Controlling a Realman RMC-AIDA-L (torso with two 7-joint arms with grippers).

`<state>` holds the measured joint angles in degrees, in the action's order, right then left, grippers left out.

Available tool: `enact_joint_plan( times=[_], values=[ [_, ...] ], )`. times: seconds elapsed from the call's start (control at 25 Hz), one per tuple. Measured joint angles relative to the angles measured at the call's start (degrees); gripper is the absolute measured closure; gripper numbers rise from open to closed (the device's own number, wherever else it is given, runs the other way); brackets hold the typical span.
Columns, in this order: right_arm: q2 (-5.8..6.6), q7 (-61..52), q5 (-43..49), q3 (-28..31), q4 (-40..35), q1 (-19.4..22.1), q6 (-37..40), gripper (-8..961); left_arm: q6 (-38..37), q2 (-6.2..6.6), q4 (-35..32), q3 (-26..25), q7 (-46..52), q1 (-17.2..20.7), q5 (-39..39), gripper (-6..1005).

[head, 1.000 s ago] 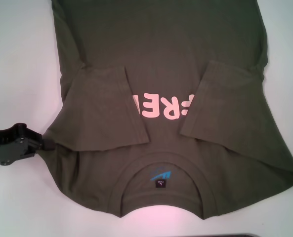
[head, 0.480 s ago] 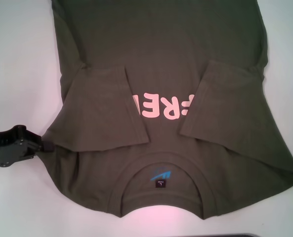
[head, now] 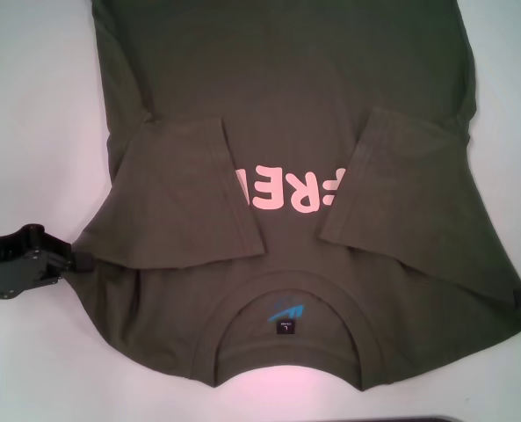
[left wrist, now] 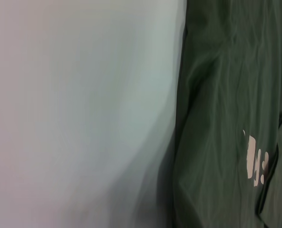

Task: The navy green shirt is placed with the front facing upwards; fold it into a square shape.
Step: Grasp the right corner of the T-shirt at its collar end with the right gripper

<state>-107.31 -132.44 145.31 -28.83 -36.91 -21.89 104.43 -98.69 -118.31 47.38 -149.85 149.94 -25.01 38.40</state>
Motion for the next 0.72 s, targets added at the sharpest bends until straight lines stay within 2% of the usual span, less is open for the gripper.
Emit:
enact_joint_plan(
  times=[0.36,0.72],
  values=[
    [0.38,-0.01,0.85,0.11,-0.01,0.06,-0.57,60,0.14,0.11,-0.05,-0.16,-0.18,-0.03,0.0,986],
    [-0.47,0.0,0.98,-0.06,0.0,-0.46,-1.53,73,0.18,0.06,-0.1,-0.21,-0.43,-0.01,0.0,986]
  ],
)
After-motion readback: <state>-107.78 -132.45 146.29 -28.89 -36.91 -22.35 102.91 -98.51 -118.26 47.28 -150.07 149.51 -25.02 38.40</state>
